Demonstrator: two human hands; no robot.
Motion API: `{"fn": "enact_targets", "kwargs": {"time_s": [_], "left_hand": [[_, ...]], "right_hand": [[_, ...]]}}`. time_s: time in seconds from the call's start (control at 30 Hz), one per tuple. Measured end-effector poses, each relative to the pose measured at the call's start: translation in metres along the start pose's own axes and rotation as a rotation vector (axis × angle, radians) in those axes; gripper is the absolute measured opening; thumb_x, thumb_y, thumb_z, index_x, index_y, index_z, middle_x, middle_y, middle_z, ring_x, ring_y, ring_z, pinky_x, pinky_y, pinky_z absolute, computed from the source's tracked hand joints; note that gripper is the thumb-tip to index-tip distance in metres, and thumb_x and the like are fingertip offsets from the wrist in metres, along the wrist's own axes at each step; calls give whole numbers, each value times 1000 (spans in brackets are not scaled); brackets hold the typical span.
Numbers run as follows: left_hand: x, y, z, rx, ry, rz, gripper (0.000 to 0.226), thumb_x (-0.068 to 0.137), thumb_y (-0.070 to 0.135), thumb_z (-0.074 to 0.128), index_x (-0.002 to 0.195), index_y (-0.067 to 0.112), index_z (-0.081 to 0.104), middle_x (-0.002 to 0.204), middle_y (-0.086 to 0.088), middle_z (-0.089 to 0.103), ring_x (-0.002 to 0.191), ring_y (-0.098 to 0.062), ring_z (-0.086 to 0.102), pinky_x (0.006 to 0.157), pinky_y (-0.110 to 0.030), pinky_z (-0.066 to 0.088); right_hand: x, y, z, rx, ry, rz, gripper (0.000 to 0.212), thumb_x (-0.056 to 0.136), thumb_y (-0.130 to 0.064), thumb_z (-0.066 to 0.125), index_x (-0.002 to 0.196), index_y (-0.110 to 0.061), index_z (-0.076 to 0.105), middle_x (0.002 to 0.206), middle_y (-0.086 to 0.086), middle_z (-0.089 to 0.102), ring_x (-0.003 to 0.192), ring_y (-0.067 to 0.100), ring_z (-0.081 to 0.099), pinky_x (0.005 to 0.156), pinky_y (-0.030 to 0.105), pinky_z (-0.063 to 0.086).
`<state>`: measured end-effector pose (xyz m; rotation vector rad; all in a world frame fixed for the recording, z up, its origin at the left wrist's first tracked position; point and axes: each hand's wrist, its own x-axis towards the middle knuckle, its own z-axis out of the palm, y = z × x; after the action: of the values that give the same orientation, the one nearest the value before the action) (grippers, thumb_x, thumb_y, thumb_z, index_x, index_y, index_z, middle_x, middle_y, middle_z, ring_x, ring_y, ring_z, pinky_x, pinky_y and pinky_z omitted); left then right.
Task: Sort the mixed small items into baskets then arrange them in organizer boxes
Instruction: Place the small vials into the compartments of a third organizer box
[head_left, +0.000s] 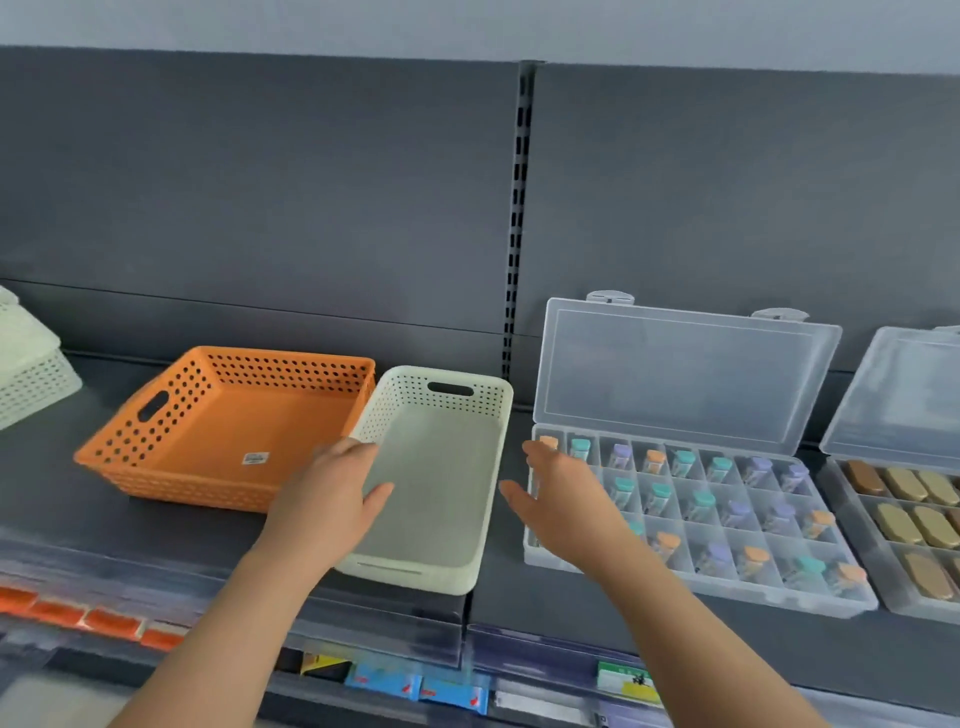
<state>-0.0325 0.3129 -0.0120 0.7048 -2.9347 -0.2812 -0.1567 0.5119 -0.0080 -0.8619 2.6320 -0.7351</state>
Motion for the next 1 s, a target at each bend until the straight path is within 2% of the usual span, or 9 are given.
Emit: {"fn": "enact_targets", "kwargs": {"time_s": [0.07,0.17,0.33,0.47,0.57,0.63,0.77,0.9,1.0], "left_hand": [[-1,-25,-2,42,-39,-18,41,93,38,51,128,17,52,127,2,51,105,-16,55,80,-34,54],[0,-47,-2,80,-85,-9,36,91,37,54,121,17,54,112,5,46,81,-12,57,64,-30,55],[-2,-57,-4,35,-107,50,41,91,36,56,127,18,52,118,7,43,71,-10,57,61,-25,53],[-8,-59,-6,-126,-79,51,50,91,36,57,136,19,44,128,3,47,89,-12,62,76,-28,55],[-17,-55,-14,-279,-30,18,58,92,31,57,144,20,33,131,0,56,104,-16,62,86,-29,53],[-23,-52,-26,-365,14,13,58,93,26,56,146,22,30,131,3,57,104,-14,62,82,-23,52],[-33,-66,-55,-463,143,32,50,93,21,56,140,29,39,121,13,62,88,-7,65,66,-12,48],[-47,-103,-82,-563,278,-17,43,94,15,53,132,34,48,115,18,63,97,-4,61,77,-21,50],[-62,-144,-103,-574,345,-82,45,95,13,51,130,40,49,116,23,60,100,-1,59,83,-24,50]], "right_hand": [[7,-16,18,-7,-14,76,44,93,-34,52,127,-8,44,112,7,62,98,26,61,77,35,52],[15,-26,42,-36,-29,197,28,92,-29,50,112,-10,46,76,-3,54,76,21,56,54,29,42],[14,-34,56,95,46,292,3,87,-8,41,85,-8,42,65,2,45,51,17,41,48,27,34],[-4,-44,36,190,162,286,19,86,-7,44,100,-2,55,85,21,63,68,37,60,57,40,51],[-20,-56,13,183,229,220,25,87,-8,45,108,-2,57,89,23,67,79,38,62,61,42,52],[-30,-69,-2,211,270,174,25,88,-9,46,109,-8,60,92,18,68,78,32,63,61,40,52],[-31,-96,-18,238,278,68,27,91,-11,48,114,-18,60,95,-1,65,65,0,55,46,12,37],[-22,-135,-7,360,258,-28,25,90,-19,51,112,-24,60,98,-5,69,74,4,63,59,25,50],[-10,-176,12,466,191,-119,24,90,-20,54,112,-23,59,101,-9,68,54,6,62,48,21,47]]}}
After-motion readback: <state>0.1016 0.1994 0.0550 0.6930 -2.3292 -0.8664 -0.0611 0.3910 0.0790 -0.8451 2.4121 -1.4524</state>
